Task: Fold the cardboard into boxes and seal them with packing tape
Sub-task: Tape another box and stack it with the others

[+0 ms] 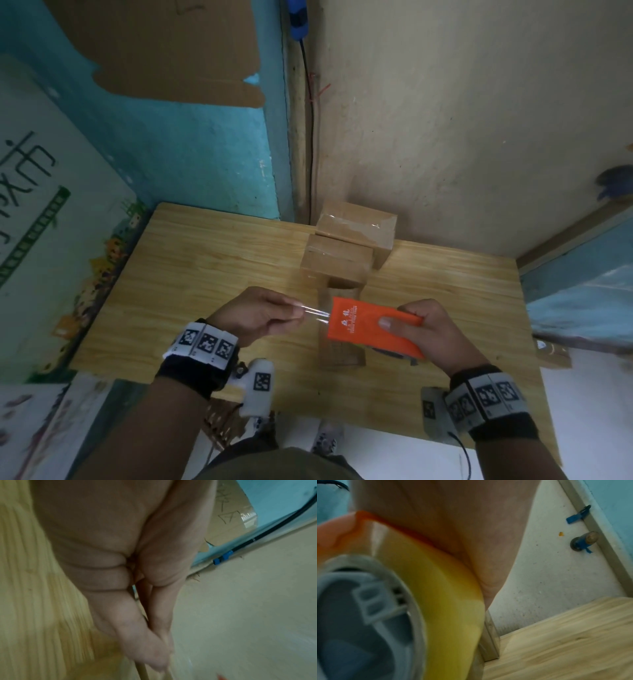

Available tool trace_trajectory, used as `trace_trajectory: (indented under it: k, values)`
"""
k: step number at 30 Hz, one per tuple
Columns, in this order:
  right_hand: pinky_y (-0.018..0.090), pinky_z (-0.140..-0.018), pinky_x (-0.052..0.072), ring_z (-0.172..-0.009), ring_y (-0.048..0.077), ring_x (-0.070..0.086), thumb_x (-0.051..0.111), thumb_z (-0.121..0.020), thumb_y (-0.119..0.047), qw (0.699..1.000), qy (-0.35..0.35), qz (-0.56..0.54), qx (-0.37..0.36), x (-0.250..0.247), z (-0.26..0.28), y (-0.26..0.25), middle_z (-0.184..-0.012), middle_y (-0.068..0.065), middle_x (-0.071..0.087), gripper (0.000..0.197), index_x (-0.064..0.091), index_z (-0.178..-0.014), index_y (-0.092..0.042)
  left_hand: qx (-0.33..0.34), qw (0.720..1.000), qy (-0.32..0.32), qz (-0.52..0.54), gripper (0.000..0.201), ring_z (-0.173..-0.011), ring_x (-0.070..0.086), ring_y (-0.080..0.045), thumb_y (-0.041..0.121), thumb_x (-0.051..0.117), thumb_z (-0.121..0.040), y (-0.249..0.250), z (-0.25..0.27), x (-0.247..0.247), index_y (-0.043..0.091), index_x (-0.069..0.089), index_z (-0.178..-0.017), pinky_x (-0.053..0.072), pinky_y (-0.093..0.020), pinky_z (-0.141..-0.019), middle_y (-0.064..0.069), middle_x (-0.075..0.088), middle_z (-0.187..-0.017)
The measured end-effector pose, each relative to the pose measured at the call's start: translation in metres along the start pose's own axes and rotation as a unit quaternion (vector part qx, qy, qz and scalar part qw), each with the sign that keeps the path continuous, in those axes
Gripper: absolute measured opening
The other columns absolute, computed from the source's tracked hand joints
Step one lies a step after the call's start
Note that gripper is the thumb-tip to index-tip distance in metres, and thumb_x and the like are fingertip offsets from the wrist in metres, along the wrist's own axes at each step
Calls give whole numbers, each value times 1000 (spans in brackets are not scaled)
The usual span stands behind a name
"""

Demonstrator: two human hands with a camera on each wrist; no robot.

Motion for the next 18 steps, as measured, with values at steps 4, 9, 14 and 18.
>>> trace_trajectory:
  k: [4, 9, 14, 18]
  values:
    - [32, -44, 50, -70, 54, 68, 86, -57, -76, 999, 17, 16, 35, -21, 3, 11, -77, 29, 73, 94, 71, -85, 13, -34, 998, 39, 38, 32, -103, 72, -32, 0, 78, -76, -11, 1, -35, -10, 75, -106, 64, -30, -82, -30, 71, -115]
    - [33, -48, 52, -71, 50, 72, 84, -53, -83, 997, -8, 43, 59, -28, 5, 24, -80, 25, 75, 99, 73, -87, 10, -74, 992, 36, 97, 39, -88, 76, -27, -6, 76, -76, -37, -6, -32, -16, 69, -112, 61, -24, -68, -30, 72, -109]
    - [30, -44, 49, -59, 41, 71, 88, -56, -81, 996, -5, 50, 76, -37, 9, 38, -75, 29, 73, 105, 67, -85, 18, -91, 988, 54, 110, 28, -76, 73, -19, 0, 78, -74, -46, -5, -59, -12, 76, -98, 61, -23, -67, -21, 73, -96]
    - [34, -46, 48, -53, 35, 70, 85, -55, -83, 992, -1, 82, 98, -48, 15, 47, -68, 20, 75, 100, 72, -84, 12, -107, 985, 67, 117, 29, -79, 75, -25, -4, 74, -81, -58, -6, -67, -18, 70, -105, 63, -27, -65, -28, 72, -100]
Point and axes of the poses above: each hand's wrist, its own z-axis away from the middle knuckle, its own x-axis out of the palm, y = z × x, the point moved 3 cm from there along -z, towards the middle knuckle
